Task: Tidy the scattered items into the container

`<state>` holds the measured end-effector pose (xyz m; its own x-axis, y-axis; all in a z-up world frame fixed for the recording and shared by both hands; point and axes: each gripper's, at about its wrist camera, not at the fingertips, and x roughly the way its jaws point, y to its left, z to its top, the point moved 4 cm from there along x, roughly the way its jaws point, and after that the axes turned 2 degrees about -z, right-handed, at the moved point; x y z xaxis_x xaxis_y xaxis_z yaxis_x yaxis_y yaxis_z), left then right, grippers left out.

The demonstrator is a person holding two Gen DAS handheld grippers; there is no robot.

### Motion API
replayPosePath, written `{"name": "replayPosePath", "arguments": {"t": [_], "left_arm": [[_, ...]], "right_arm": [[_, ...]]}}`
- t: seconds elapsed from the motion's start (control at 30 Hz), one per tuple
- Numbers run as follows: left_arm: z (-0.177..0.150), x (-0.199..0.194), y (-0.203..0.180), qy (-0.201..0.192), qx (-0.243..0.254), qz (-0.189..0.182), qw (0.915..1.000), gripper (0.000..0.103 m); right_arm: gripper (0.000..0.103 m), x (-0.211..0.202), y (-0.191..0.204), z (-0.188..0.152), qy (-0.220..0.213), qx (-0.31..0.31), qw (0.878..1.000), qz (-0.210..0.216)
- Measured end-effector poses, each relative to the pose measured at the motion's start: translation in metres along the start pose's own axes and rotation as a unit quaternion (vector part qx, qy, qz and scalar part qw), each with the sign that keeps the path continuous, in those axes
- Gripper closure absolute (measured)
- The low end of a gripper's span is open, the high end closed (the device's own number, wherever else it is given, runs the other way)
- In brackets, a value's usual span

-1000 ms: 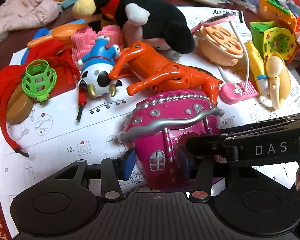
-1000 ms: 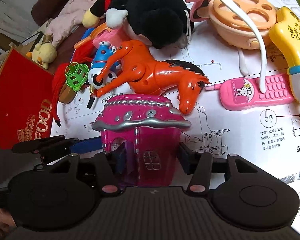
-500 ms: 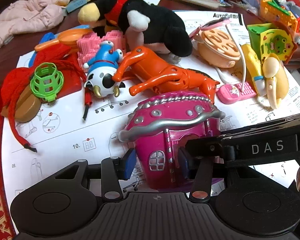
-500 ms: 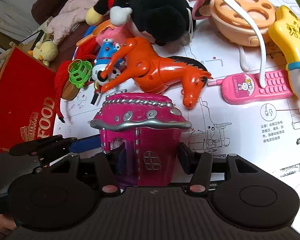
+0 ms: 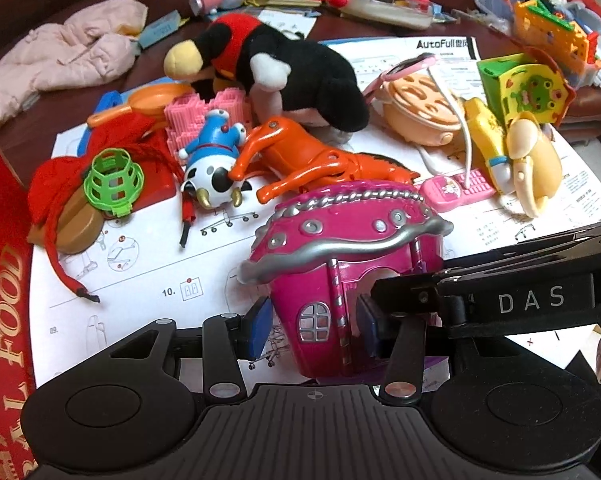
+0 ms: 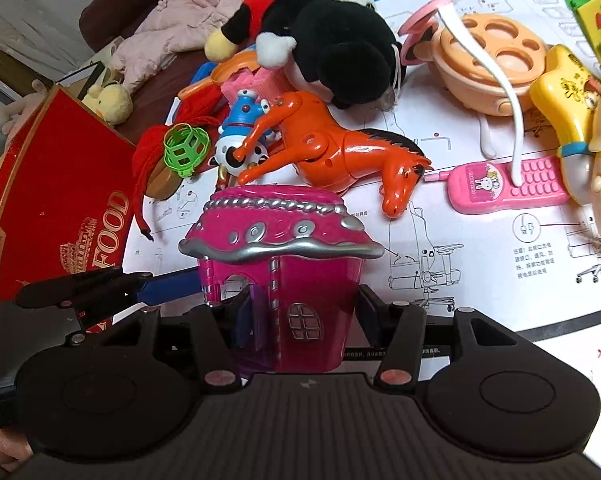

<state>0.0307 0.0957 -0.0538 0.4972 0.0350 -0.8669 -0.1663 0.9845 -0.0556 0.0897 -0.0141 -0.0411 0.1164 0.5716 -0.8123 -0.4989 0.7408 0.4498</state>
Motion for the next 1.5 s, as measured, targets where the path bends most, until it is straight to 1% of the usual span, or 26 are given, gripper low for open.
{"name": "replayPosePath", "arguments": {"t": [0.2, 0.3, 0.53, 0.63, 0.73, 0.87, 1.0, 1.13, 1.2, 1.3, 1.4, 1.5], "left_arm": [[0.001, -0.020, -0.007, -0.019, 0.012, 0.014, 0.9997, 0.056], [0.004, -0.034, -0.005, -0.035, 0.011, 0.021, 0.9991, 0.056], [0.019, -0.067, 0.003, -0.073, 0.011, 0.044, 0.9963, 0.056], [0.029, -0.087, 0.015, -0.091, 0.005, 0.058, 0.9941, 0.056], [0.040, -0.118, 0.036, -0.116, -0.010, 0.076, 0.9903, 0.056], [0.049, -0.165, 0.072, -0.151, -0.030, 0.114, 0.9814, 0.056], [0.048, -0.206, 0.113, -0.173, -0.054, 0.151, 0.9717, 0.056], [0.039, -0.239, 0.161, -0.190, -0.088, 0.186, 0.9600, 0.055], [0.035, -0.248, 0.183, -0.192, -0.109, 0.195, 0.9558, 0.055], [0.021, -0.250, 0.217, -0.187, -0.145, 0.202, 0.9504, 0.055], [0.003, -0.246, 0.246, -0.180, -0.183, 0.200, 0.9456, 0.055], [-0.012, -0.241, 0.266, -0.175, -0.214, 0.194, 0.9413, 0.055]], "right_arm": [[0.045, -0.016, 0.011, -0.001, -0.017, -0.017, 1.000, -0.001], [0.045, -0.026, 0.020, 0.004, -0.031, -0.032, 0.999, 0.000], [0.045, -0.047, 0.048, 0.020, -0.059, -0.069, 0.996, 0.006], [0.045, -0.056, 0.069, 0.034, -0.071, -0.095, 0.993, 0.011], [0.045, -0.066, 0.101, 0.050, -0.089, -0.123, 0.988, 0.027], [0.045, -0.075, 0.158, 0.070, -0.109, -0.169, 0.978, 0.056], [0.045, -0.072, 0.217, 0.084, -0.115, -0.215, 0.966, 0.083], [0.045, -0.060, 0.275, 0.091, -0.115, -0.252, 0.955, 0.112], [0.045, -0.048, 0.300, 0.093, -0.105, -0.263, 0.951, 0.122], [0.045, -0.025, 0.331, 0.091, -0.086, -0.281, 0.948, 0.127], [0.045, -0.006, 0.353, 0.083, -0.067, -0.299, 0.944, 0.120], [0.045, 0.010, 0.369, 0.076, -0.047, -0.312, 0.942, 0.117]]}}
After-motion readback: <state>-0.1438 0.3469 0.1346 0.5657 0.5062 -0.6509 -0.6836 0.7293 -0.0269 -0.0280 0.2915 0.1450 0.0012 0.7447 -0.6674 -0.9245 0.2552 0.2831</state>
